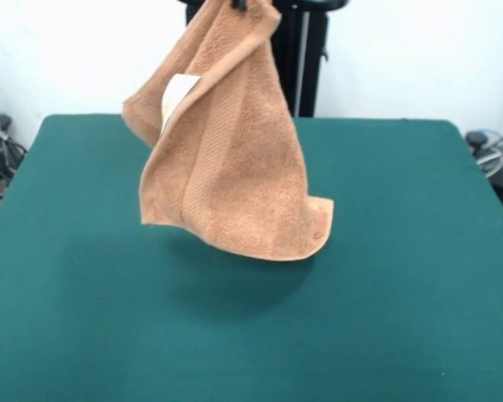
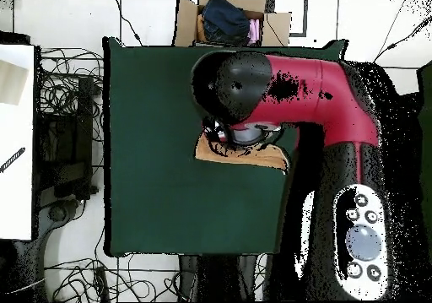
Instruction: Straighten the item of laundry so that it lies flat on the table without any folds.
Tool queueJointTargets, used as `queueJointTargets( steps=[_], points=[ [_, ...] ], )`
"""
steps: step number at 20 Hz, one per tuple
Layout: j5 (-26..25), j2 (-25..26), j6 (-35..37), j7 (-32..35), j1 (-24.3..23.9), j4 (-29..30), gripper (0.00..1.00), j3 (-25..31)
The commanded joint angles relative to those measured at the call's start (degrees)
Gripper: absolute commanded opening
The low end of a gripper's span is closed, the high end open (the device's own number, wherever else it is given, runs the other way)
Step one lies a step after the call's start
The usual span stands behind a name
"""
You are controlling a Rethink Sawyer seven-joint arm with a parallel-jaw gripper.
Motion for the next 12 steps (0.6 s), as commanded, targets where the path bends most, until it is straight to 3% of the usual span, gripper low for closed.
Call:
queueJointTargets(
  steps=[1,12],
  points=[
    [3.0,-3.17,-1.66,20.01,3.96,8.92,0.0,-4.74],
    [6.02,-4.91,-1.21,24.45,10.02,10.34,0.0,-9.19]
  ],
)
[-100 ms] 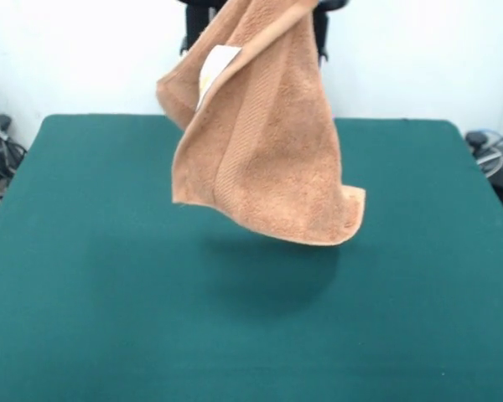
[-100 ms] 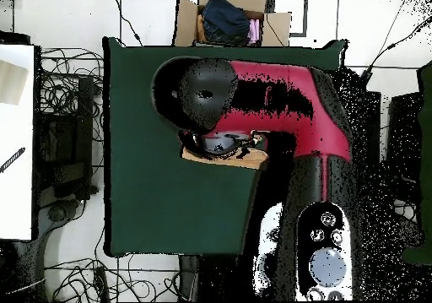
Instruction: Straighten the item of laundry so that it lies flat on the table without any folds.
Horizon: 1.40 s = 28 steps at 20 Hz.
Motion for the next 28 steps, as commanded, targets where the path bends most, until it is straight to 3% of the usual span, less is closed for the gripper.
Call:
queueJointTargets(
  steps=[1,28],
  points=[
    [3.0,-2.11,-1.28,20.17,3.68,8.88,0.0,-4.22],
    [6.41,-6.68,-3.58,24.14,12.65,16.5,0.0,-11.72]
  ],
)
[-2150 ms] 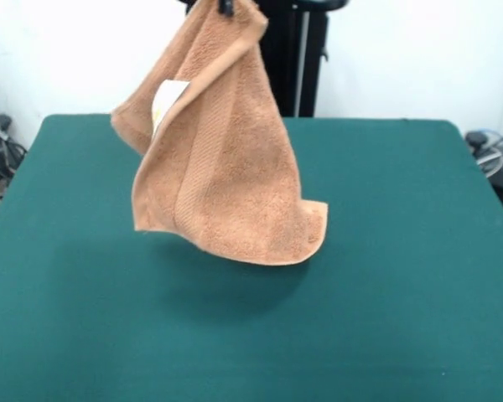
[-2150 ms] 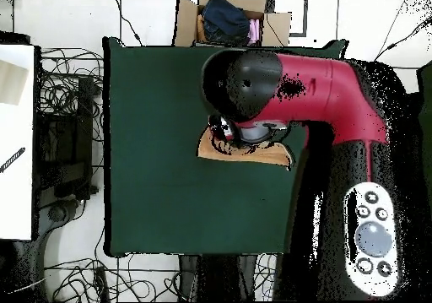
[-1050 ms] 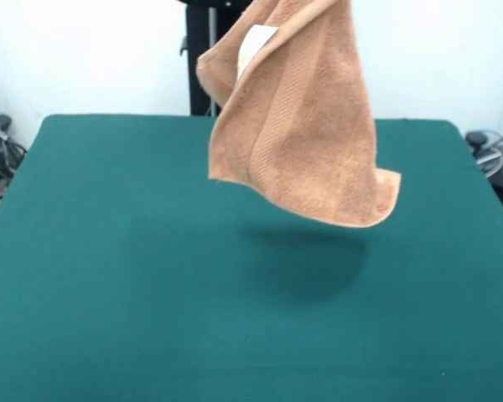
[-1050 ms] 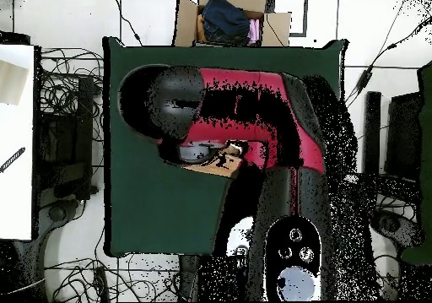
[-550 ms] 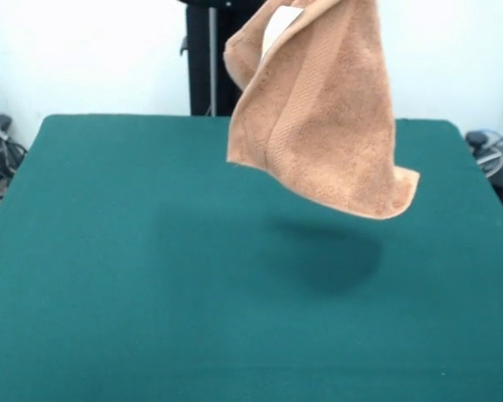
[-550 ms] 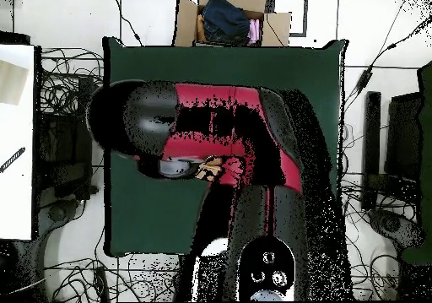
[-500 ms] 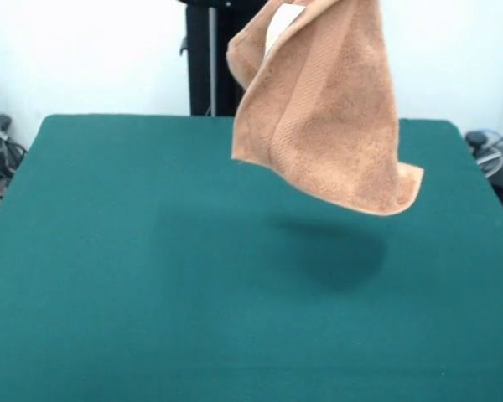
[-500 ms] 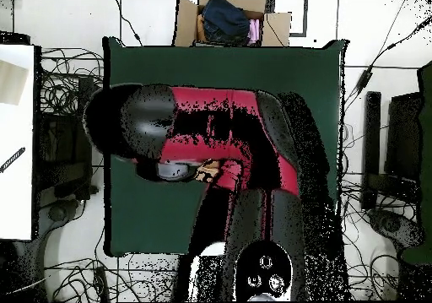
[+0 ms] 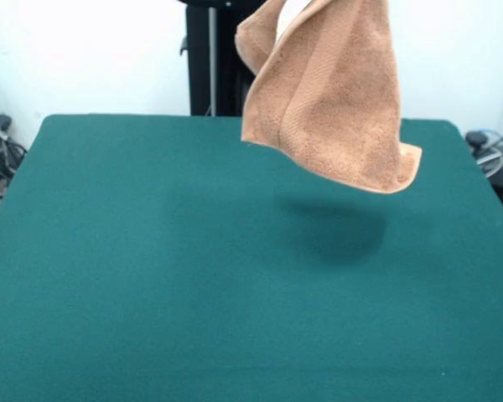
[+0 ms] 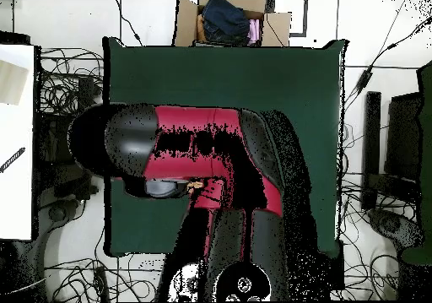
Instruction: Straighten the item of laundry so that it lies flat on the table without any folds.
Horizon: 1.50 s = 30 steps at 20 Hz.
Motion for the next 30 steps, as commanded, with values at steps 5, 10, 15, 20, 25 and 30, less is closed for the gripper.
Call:
queueJointTargets(
  steps=[5,10,15,20,25,30],
  points=[
    [2.79,-2.47,-3.6,18.65,3.61,10.6,0.0,-4.66],
    [3.26,-3.2,-4.37,19.24,5.33,11.97,0.0,-5.92],
    [3.14,-3.74,-3.01,19.93,7.34,12.02,0.0,-7.19],
    [3.58,-4.78,-2.26,20.87,9.56,12.79,0.0,-8.54],
    [3.72,-6.0,-1.98,22.16,11.19,13.97,0.0,-9.15],
    [3.88,-6.42,-1.62,23.04,12.66,14.8,0.0,-9.65]
  ],
)
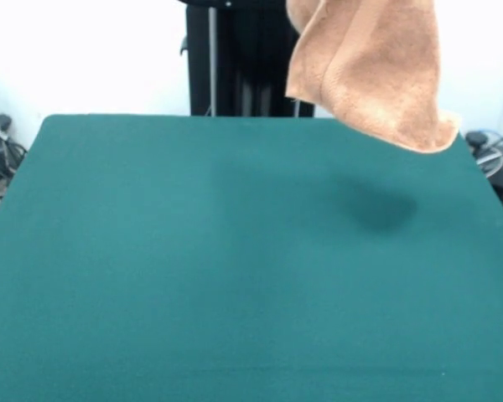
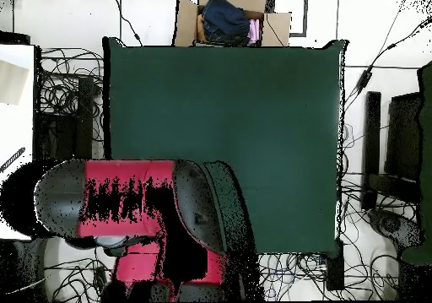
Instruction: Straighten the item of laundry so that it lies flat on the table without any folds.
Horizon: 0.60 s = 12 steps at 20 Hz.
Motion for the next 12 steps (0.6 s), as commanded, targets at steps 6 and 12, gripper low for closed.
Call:
queueJointTargets(
  steps=[6,12],
  points=[
    [2.94,-1.37,-2.68,18.78,3.02,10.77,0.0,-2.92],
    [3.16,-1.47,-5.15,17.66,3.18,13.51,0.0,-3.36]
  ],
)
